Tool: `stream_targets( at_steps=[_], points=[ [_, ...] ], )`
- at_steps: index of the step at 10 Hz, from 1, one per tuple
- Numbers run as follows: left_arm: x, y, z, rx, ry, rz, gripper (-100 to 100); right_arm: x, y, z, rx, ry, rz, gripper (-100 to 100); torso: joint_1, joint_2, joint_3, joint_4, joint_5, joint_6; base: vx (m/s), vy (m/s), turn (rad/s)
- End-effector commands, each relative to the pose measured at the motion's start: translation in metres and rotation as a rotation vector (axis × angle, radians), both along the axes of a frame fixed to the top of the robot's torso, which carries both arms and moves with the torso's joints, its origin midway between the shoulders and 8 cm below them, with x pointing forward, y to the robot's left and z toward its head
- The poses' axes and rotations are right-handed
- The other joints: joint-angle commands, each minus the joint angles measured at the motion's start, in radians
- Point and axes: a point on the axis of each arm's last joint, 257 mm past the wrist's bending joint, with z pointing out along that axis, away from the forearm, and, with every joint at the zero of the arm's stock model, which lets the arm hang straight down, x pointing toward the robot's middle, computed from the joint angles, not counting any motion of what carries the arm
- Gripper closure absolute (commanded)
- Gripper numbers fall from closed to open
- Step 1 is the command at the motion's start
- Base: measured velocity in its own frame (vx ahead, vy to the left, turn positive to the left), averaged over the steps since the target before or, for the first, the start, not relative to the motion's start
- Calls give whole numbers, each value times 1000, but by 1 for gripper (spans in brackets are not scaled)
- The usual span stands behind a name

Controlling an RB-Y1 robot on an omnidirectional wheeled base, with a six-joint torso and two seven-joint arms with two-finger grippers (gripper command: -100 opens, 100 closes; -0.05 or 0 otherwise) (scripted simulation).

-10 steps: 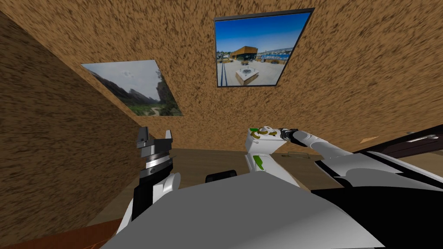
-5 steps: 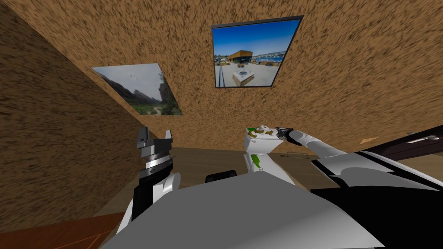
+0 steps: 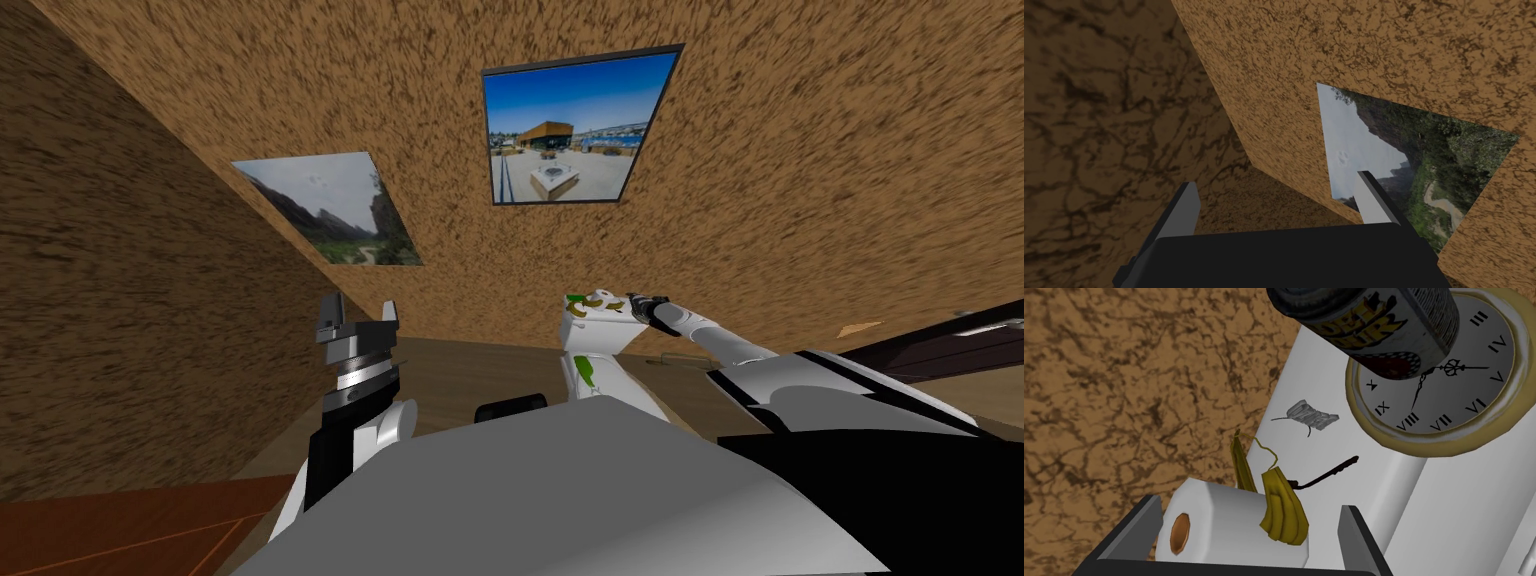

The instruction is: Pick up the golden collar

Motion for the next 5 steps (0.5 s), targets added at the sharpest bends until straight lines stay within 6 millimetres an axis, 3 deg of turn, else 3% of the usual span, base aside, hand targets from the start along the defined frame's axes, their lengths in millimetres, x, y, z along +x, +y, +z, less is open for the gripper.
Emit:
stream_targets(
  at_steps=[1, 2, 3, 5],
  points=[
    [0, 0, 0, 0, 0, 0, 0, 10, 17, -9, -21, 2, 38, -100, 0, 0, 0, 0, 0, 0, -43, -135, 84],
    [0, 0, 0, 0, 0, 0, 0, 10, 17, -9, -21, 2, 38, -100, -4, 0, 0, 0, -1, 0, -48, -125, 53],
    [0, 0, 0, 0, 0, 0, 0, 16, 37, -31, -12, 10, 65, -100, -4, 0, 0, 0, -1, 1, -26, -119, 103],
    [0, 0, 0, 0, 0, 0, 0, 16, 37, -31, -12, 10, 65, -100, -4, -2, -1, 0, -1, 1, -1, -89, 19]
  ],
)
